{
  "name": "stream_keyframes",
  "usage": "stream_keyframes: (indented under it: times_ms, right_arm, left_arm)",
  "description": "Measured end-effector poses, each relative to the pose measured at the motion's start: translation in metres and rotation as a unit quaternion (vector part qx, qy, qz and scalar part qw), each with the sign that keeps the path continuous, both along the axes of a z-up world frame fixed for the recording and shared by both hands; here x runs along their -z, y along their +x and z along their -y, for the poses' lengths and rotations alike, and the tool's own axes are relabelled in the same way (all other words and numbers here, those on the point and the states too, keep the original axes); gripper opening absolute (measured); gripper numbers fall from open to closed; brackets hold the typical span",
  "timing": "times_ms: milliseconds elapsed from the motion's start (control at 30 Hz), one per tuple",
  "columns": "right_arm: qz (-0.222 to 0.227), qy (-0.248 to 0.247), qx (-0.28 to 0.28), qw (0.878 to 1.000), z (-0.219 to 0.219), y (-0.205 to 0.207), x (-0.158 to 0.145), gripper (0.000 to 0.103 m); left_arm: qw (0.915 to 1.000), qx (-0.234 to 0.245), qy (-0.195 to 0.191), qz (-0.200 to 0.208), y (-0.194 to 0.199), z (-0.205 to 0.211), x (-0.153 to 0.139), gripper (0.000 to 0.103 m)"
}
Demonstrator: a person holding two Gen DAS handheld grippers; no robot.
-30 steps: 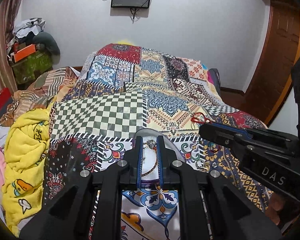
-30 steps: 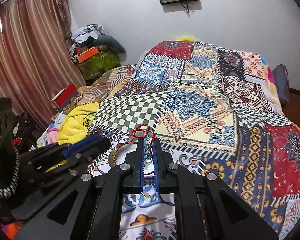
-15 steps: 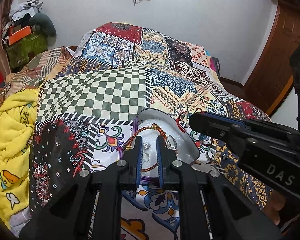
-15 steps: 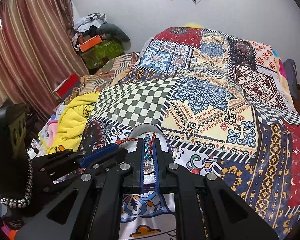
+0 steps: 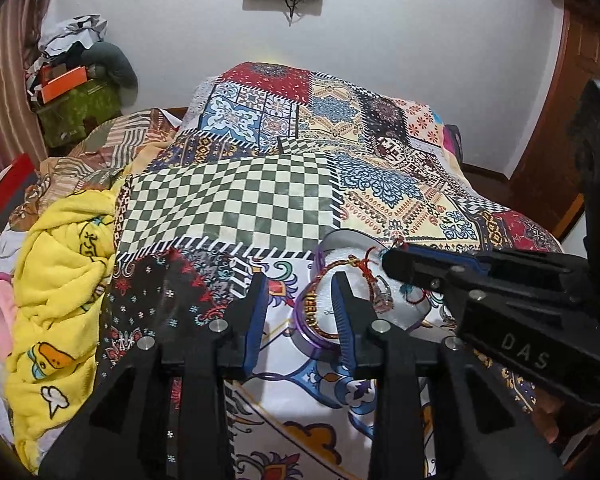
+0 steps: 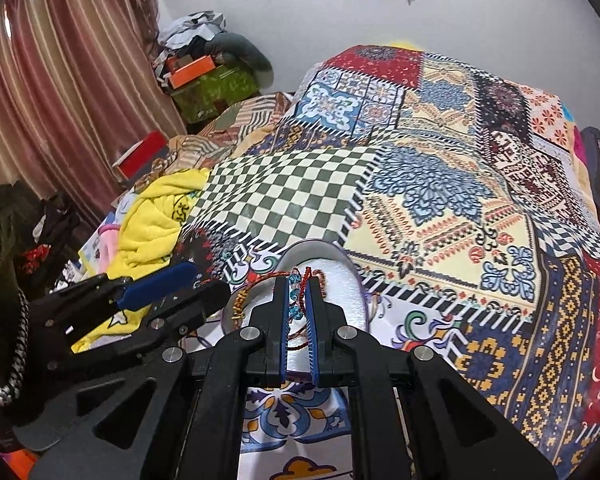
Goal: Organize jewelry
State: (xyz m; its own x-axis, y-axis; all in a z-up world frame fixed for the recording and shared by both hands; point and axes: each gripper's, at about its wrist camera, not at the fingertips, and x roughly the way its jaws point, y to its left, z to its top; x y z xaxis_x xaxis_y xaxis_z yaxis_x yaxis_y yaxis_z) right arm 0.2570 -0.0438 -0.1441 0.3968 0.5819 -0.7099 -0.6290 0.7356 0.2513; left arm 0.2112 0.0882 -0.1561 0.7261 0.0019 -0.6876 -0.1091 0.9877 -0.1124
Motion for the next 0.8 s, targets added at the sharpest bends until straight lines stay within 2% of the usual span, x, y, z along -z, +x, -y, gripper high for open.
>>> stream_keyframes:
  times_ms: [167, 233, 300, 400, 533, 800]
  right_arm:
    - [-0.007, -0.005, 0.000, 1.000, -0.002, 0.000, 0.004, 0.007]
    - [-0.013, -0.012, 0.001, 1.000, -0.003, 0.001, 0.007, 0.010]
    - [-0.018, -0.016, 0.002, 1.000, -0.002, 0.002, 0.008, 0.024]
    - [-0.015, -0.020, 0.010, 1.000, 0.002, 0.002, 0.007, 0.031]
    - [-0.012, -0.014, 0.015, 1.000, 0.010, -0.001, 0.001, 0.032]
    - [0.015, -0.024, 0.032, 0.999, 0.031, -0.016, -0.017, 0.032]
  left_arm:
    - [1.0000, -0.004, -0.001, 0.000, -0.003, -0.003, 0.001, 0.032]
    - [1.0000, -0.005, 0.001, -0.002, -0.004, -0.003, 0.002, 0.032]
    - [1.0000, -0.006, 0.003, -0.003, -0.005, -0.003, 0.002, 0.032]
    - [0.9999, -0.009, 0.005, -0.003, -0.007, -0.003, 0.001, 0.036]
    - [0.9999, -0.010, 0.004, 0.000, -0.010, -0.002, -0.002, 0.044]
    - [1.0000, -0.002, 0.008, 0.003, -0.021, 0.007, -0.012, 0.045]
